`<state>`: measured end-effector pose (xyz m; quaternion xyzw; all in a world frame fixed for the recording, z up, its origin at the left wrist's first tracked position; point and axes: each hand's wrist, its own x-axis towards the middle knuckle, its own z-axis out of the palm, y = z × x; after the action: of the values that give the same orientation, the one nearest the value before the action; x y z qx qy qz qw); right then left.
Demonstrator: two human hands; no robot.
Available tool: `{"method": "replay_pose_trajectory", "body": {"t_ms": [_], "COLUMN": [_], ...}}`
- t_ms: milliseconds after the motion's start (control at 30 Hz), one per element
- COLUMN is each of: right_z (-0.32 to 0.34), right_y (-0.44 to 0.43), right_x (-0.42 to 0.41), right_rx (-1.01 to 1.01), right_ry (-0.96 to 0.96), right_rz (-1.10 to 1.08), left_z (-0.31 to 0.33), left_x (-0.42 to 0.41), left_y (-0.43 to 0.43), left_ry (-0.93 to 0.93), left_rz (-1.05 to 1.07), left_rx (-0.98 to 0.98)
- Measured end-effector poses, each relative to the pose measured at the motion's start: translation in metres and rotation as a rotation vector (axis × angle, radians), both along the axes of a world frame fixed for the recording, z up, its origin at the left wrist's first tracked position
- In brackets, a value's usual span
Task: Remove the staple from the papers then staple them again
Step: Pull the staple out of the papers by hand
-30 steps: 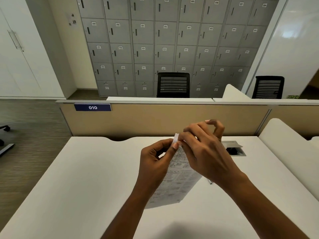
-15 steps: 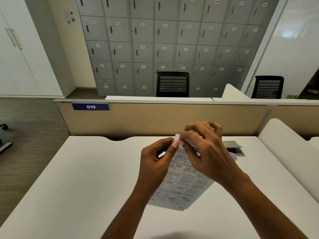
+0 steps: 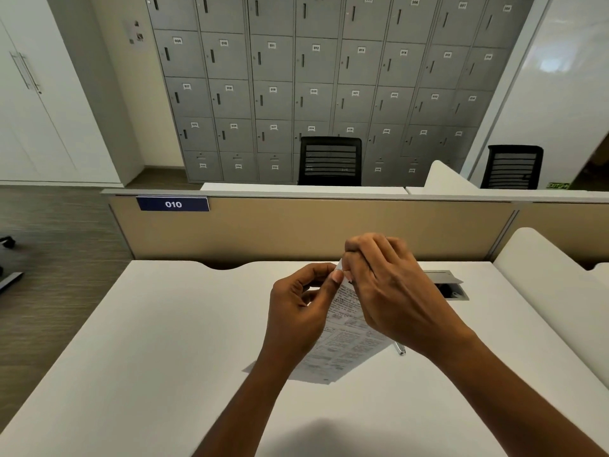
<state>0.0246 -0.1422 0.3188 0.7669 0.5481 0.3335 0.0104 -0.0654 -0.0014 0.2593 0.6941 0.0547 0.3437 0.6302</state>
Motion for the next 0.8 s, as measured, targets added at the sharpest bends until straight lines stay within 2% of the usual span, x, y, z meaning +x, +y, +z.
{"method": "replay_pose_trajectory", "body": {"t_ms": [267,433,600,800], "right_z": [-0.015,-0.017,-0.017,-0.022], "right_y": [0.004,0.003,0.005,0.012], "right_x": [0.004,0.006,0.001,-0.009], "right_rx": [0.137,0.166,0.21,0.336], "right_ry": [0.012,0.125,0.214,0.271], "right_rz": [0.064,0.031,-0.007,-0.135], "left_z": [0.001,0.001,-0.004,-0.006], "left_x": [0.003,0.003,0.006,0.008], "left_y": [-0.001,0.0,0.0,-0.005], "left_ry": [0.028,0.018,0.057,-0.041], "left_rz": [-0.029,-0.053,-0.042,0.136], "left_rx": [-0.074,-0.051,0.05,0.229]}}
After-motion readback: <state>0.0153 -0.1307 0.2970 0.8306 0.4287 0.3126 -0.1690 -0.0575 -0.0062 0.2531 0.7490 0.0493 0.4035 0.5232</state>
